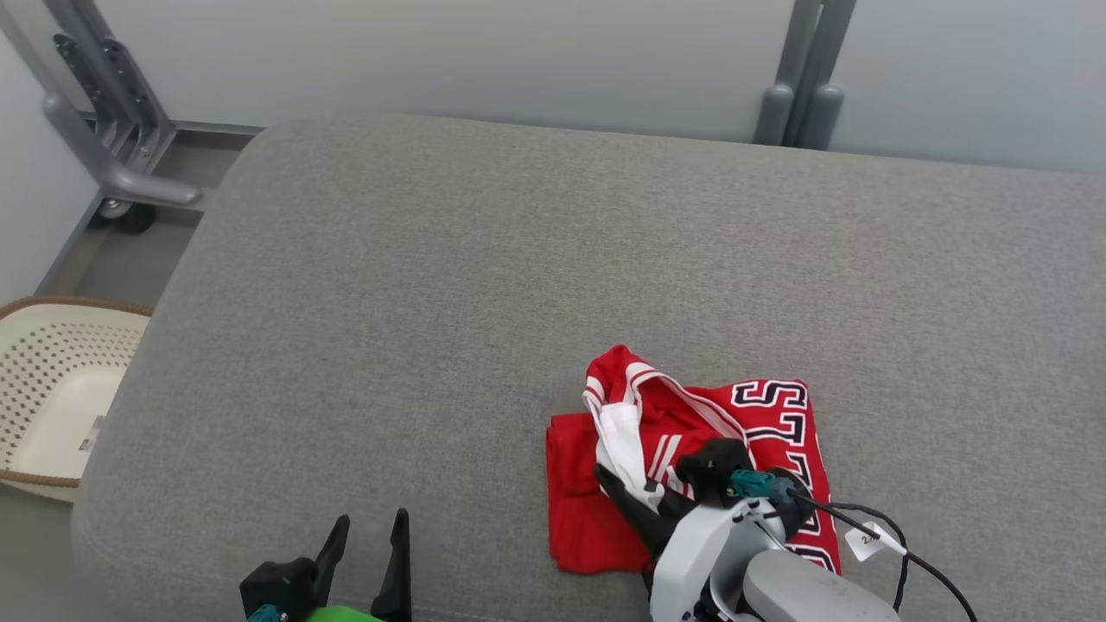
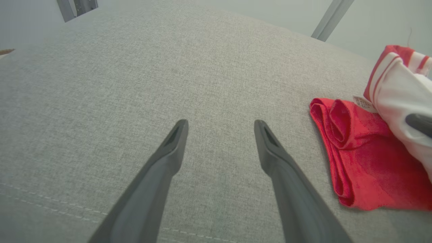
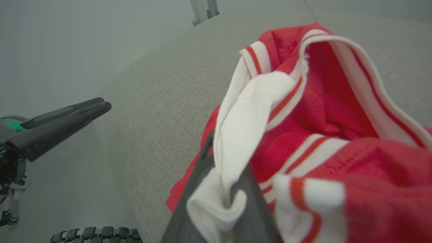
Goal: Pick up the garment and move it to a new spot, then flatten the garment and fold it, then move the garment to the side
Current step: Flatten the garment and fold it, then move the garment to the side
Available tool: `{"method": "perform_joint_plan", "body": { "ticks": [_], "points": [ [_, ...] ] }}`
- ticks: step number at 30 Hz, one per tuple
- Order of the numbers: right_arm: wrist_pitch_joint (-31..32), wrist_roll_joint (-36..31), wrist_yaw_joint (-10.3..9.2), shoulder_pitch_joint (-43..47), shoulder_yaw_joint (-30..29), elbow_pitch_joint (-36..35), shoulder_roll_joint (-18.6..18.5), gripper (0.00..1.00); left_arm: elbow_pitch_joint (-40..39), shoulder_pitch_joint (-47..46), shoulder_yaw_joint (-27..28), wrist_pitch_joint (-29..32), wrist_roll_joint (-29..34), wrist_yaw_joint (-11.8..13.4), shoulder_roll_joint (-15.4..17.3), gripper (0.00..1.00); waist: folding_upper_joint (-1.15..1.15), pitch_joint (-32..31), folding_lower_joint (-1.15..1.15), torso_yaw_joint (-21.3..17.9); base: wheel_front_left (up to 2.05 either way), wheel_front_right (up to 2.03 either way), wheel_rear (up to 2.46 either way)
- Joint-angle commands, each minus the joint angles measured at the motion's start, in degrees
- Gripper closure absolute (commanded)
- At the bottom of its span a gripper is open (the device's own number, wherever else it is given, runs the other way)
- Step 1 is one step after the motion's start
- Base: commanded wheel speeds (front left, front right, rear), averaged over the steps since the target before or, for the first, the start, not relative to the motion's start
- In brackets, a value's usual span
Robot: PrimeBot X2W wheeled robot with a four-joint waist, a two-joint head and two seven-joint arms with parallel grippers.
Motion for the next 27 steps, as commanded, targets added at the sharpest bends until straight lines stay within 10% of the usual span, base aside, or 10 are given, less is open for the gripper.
{"method": "perform_joint_plan", "body": {
  "ticks": [1, 9, 15, 27],
  "points": [
    [-0.27, 0.64, -0.02, -0.74, 0.7, 0.84, 0.32, 0.11, 0.16, 1.02, 0.32, 0.04, 0.13, 0.09, 0.18, 0.0, 0.0, -0.21, 0.0, 3.19, 0.0, 0.0, 0.0],
    [-0.44, 1.82, -0.02, -1.94, -2.77, -4.72, 1.15, 0.0, -0.62, 1.7, 1.65, 0.04, -0.03, 0.46, 0.14, 0.0, 0.0, -0.19, 0.0, 2.04, 0.0, 0.0, 0.0],
    [-0.44, -0.2, -0.02, 5.2, -18.28, -16.47, -2.95, 0.0, -1.5, 0.81, 1.7, 0.04, -0.34, 0.81, 0.16, 0.0, 0.0, -0.33, 0.0, -1.68, 0.0, 0.0, 0.0],
    [-0.45, 0.12, -0.02, 12.35, -28.09, -6.71, -6.26, 0.0, -2.42, -0.64, 0.74, 0.04, 0.0, 0.51, 0.18, 0.0, 0.0, 1.21, 0.0, -2.48, 0.0, 0.0, 0.0]
  ]
}}
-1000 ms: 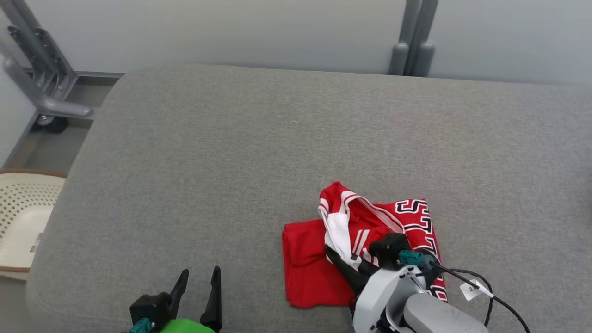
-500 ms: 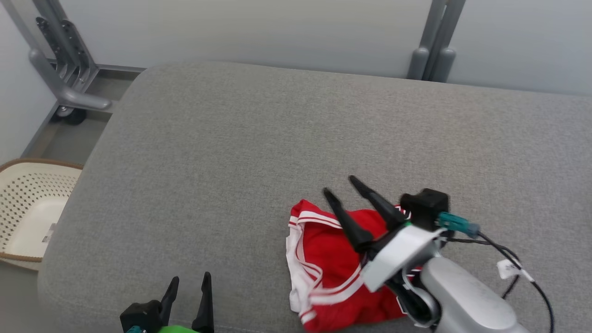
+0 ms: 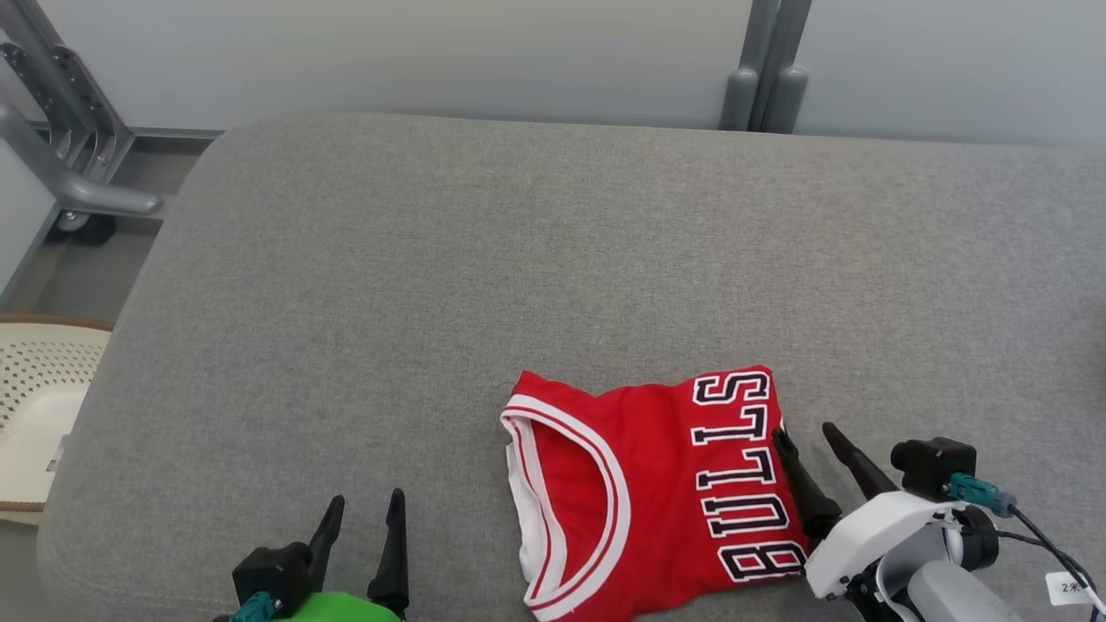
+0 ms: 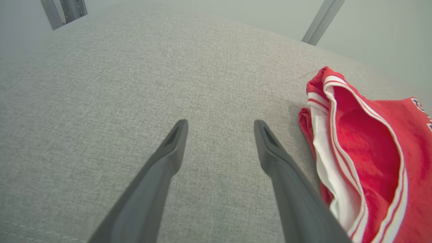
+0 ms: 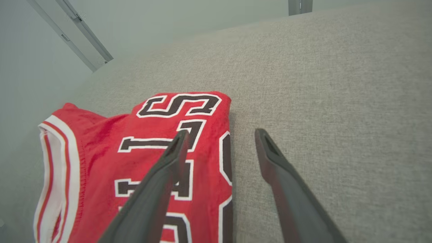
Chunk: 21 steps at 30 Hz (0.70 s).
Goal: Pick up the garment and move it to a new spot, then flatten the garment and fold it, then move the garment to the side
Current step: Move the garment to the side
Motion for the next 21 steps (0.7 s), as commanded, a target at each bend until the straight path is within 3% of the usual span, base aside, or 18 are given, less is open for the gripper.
{"method": "perform_joint_plan", "body": {
  "ticks": [1, 9, 10, 11, 12, 17, 21],
  "points": [
    [-0.11, 0.8, -0.02, -0.85, 0.67, 0.91, 0.25, 0.0, -0.24, -0.99, -0.17, 0.04, 0.51, -0.09, 0.16, 0.0, 0.0, 0.76, 0.0, 0.85, 0.0, 0.0, 0.0],
    [0.58, 3.8, -0.02, -4.83, 6.19, 13.88, 1.02, 0.0, -1.35, -1.97, -1.04, 0.04, 2.04, -0.33, 0.17, 0.0, 0.0, 1.93, 0.0, 4.81, 0.0, 0.0, 0.0],
    [1.0, 4.57, -0.02, -5.09, 6.95, 15.28, 1.54, 0.05, -1.6, -1.91, -1.05, 0.04, 2.24, -0.34, 0.17, 0.0, 0.0, 1.9, 0.0, 4.99, 0.0, 0.0, 0.0],
    [0.99, 4.9, -0.02, -5.46, 7.66, 16.09, 1.75, 0.58, -1.75, -1.85, -1.06, 0.04, 2.31, -0.35, 0.17, 0.0, 0.0, 1.86, 0.0, 5.08, 0.0, 0.0, 0.0],
    [0.81, 5.32, -0.02, -6.06, 8.11, 16.68, 1.87, 1.0, -1.85, -1.8, -1.03, 0.04, 2.4, -0.35, 0.16, 0.0, 0.0, 1.79, 0.0, 5.09, 0.0, 0.0, 0.0],
    [0.17, 6.05, -0.05, -7.82, 8.74, 17.21, 1.02, 1.0, -2.42, -1.35, -0.65, 0.04, 2.53, -0.07, 0.15, 0.0, 0.0, 1.3, 0.0, 3.77, 0.0, 0.0, 0.0],
    [-0.12, 4.17, -0.06, -9.74, 4.61, 14.76, -0.87, 1.0, -3.24, -1.5, -0.4, 0.04, 3.43, 0.06, 0.16, 0.0, 0.0, 0.61, 0.0, -0.38, 0.0, 0.0, 0.0]
  ]
}}
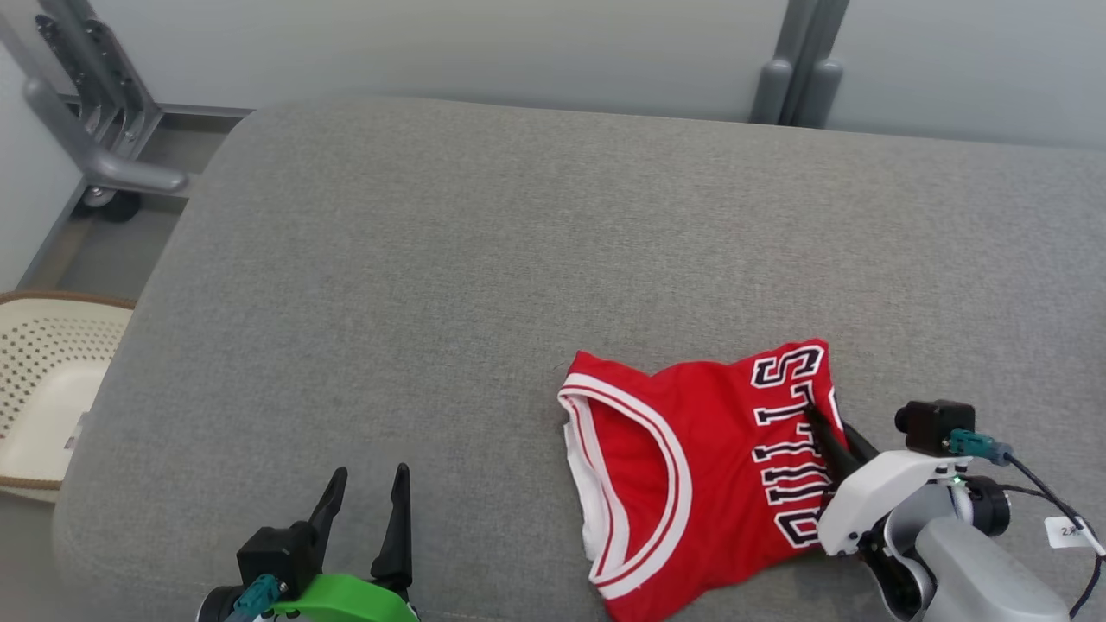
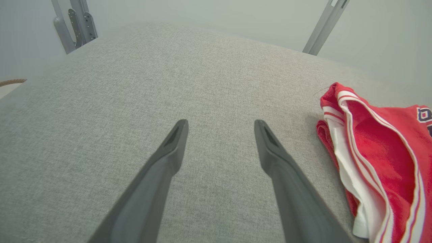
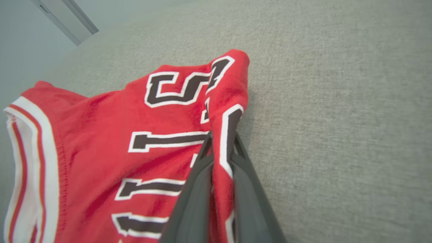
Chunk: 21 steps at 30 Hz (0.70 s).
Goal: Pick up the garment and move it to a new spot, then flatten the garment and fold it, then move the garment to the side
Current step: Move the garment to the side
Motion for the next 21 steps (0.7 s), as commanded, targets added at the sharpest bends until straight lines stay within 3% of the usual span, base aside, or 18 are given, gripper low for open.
{"method": "perform_joint_plan", "body": {
  "ticks": [1, 10, 21],
  "points": [
    [-0.18, -0.84, -0.13, -0.43, -1.09, -0.45, -0.9, 1.0, -0.29, -0.19, 0.11, 0.04, 0.39, 0.11, 0.15, 0.0, 0.0, -0.75, 0.0, -2.92, 0.0, 0.0, 0.0],
    [-0.2, -5.79, -0.12, 1.04, -8.0, -1.38, 0.37, 1.0, -2.06, -1.54, -0.49, 0.04, 1.55, -0.41, 0.15, 0.0, 0.0, -2.25, 0.0, -15.21, 0.0, 0.0, 0.0],
    [-0.2, -7.55, -0.12, 3.29, -10.76, -1.41, 1.63, 1.0, -4.41, -4.18, -3.06, 0.04, 2.57, -0.87, 0.18, 0.0, 0.0, -1.1, 0.0, -29.43, 0.0, 0.0, 0.0]
  ]
}}
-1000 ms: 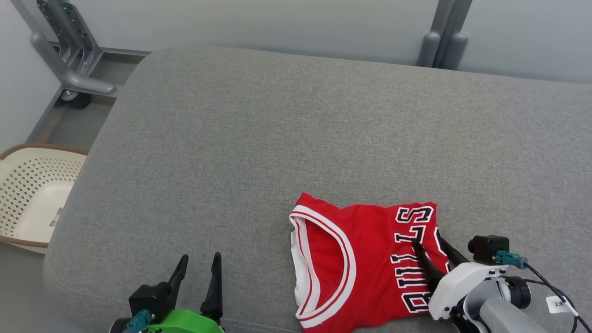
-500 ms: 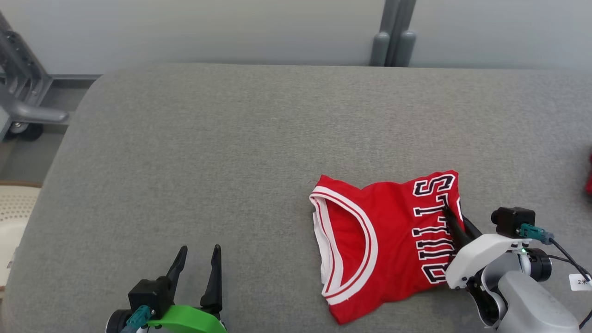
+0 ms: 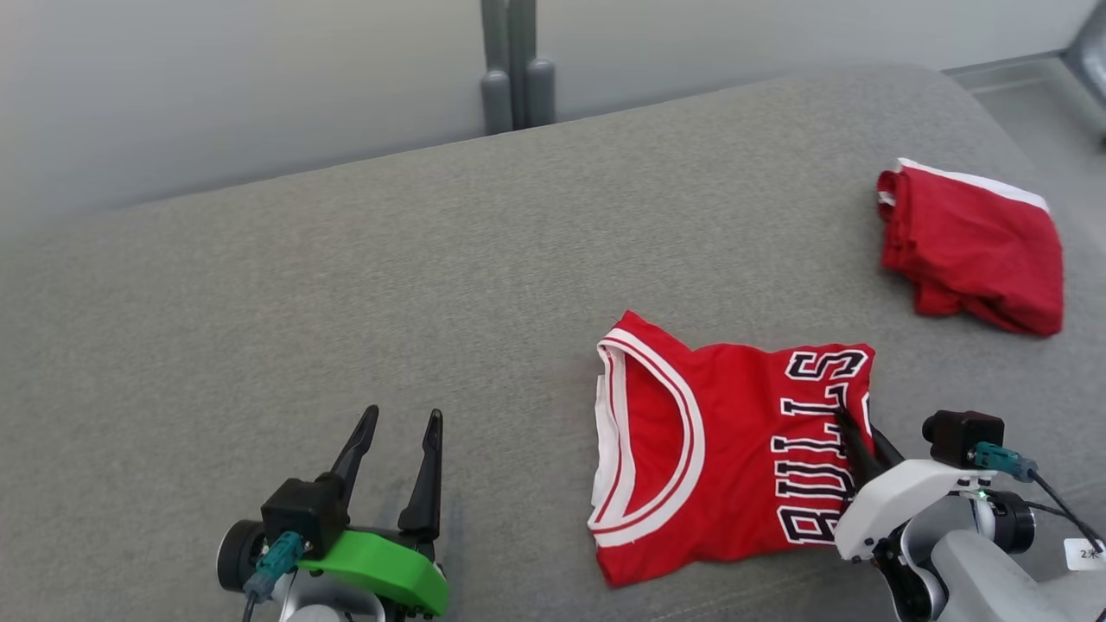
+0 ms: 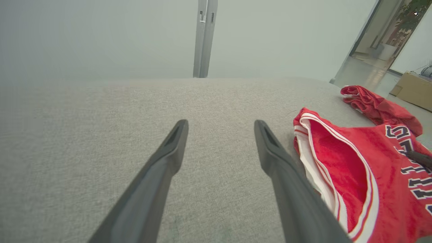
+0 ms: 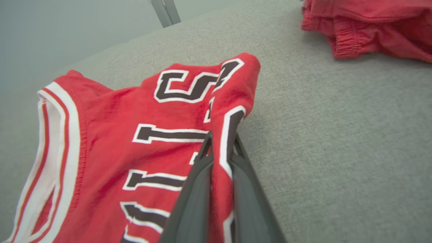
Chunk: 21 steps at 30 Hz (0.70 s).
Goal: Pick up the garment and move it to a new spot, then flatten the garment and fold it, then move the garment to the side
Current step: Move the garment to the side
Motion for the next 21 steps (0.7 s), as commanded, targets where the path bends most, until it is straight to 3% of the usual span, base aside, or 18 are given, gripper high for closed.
{"method": "perform_joint_plan", "body": {
  "ticks": [1, 10, 21],
  "points": [
    [-0.18, -0.41, -0.1, 0.74, -0.03, -0.29, 0.37, 1.0, -0.29, -0.74, 0.04, 0.04, 0.8, -0.2, 0.2, 0.0, 0.0, 0.55, 0.0, -8.19, 0.0, 0.0, 0.0],
    [-0.17, -0.23, -0.1, 0.75, -0.34, -1.44, 1.07, 1.0, -1.11, -2.46, -1.61, 0.04, 1.5, -0.23, 0.21, 0.0, 0.0, 2.32, 0.0, -12.79, 0.0, 0.0, 0.0],
    [-0.17, 0.79, -0.07, -7.62, -0.08, -4.36, 3.54, 1.0, -1.91, -5.54, -3.57, 0.04, 3.62, -0.63, 0.26, 0.0, 0.0, 7.83, 0.0, -8.24, 0.0, 0.0, 0.0]
  ]
}}
